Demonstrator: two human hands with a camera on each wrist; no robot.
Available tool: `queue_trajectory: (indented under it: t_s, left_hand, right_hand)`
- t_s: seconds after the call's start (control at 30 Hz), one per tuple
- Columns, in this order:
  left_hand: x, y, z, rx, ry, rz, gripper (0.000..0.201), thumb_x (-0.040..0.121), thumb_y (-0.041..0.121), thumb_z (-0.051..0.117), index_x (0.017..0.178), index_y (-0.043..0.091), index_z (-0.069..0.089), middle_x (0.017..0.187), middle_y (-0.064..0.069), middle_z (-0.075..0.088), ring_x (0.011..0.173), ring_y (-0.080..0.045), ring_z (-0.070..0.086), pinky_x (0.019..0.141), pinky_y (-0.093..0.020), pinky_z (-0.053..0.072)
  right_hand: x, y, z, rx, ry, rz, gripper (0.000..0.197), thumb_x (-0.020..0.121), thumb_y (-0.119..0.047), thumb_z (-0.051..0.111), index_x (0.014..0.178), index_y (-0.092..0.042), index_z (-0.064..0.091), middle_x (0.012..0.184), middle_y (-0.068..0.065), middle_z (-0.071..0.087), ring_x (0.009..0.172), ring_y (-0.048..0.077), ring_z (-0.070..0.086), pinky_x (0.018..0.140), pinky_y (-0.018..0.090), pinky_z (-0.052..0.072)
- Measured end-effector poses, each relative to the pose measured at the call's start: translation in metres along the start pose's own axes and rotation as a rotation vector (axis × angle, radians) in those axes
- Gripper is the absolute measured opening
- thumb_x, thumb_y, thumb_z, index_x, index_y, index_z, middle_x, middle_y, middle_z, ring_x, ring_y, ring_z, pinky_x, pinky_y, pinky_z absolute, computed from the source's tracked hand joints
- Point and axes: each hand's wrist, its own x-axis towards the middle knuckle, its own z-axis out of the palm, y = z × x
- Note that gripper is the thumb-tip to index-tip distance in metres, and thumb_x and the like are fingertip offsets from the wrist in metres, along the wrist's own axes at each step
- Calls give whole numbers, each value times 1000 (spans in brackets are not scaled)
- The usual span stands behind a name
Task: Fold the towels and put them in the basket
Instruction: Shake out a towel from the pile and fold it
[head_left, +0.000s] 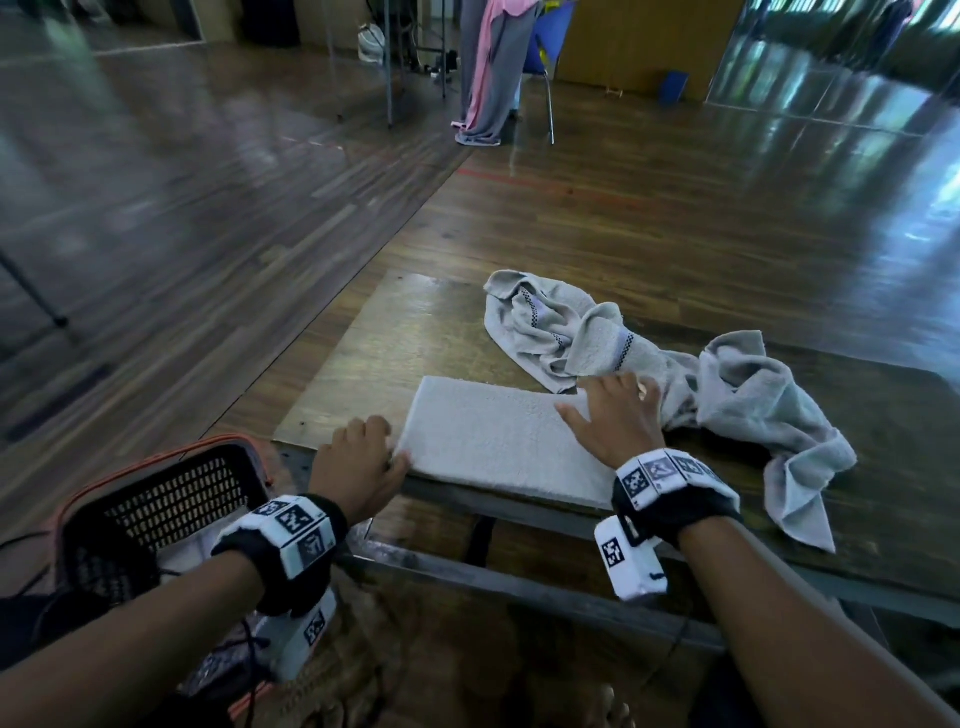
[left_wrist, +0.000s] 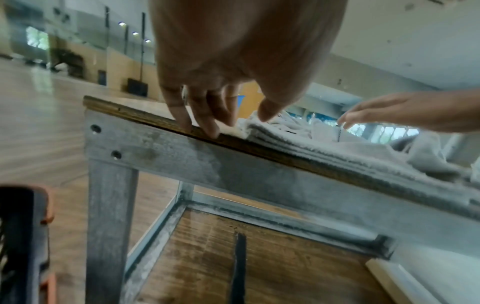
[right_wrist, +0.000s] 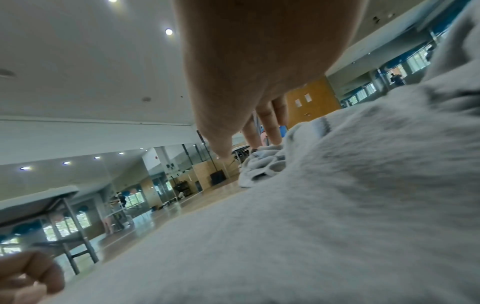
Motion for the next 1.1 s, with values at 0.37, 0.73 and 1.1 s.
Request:
queue_trajectory:
  t_s: [0.37,0.73,1.1]
  left_hand:
    - [1,5,3,-656,-115,-292,20,85,27,65,85,11,53,92,-18,70,89,-33,66,83,-50,53]
    - [8,14,1,-729,-121,-322,17,79,13,66,77,-3,71,63,-9,60,56,-15,51,56,-26,40]
    - [30,10,-61,-742,538,-177,12,80,14,64,87,18,55,83,3,58,72,-5,52,60,-10,39]
  right_hand:
    - [67,-114,10,141,-160,-209,37,93,-44,40,123,-25,51,127,0,57,127,22,41,108,50,13]
    - [99,-165,16,-8,-360,-313,29,90,-15,43,116,-15,58,126,8,55,122,28,45,108,47,26]
    - [108,-149,-44,818,377,-203,13,87,-17,57,96,-18,67,102,2,57,101,15,47,86,8,15]
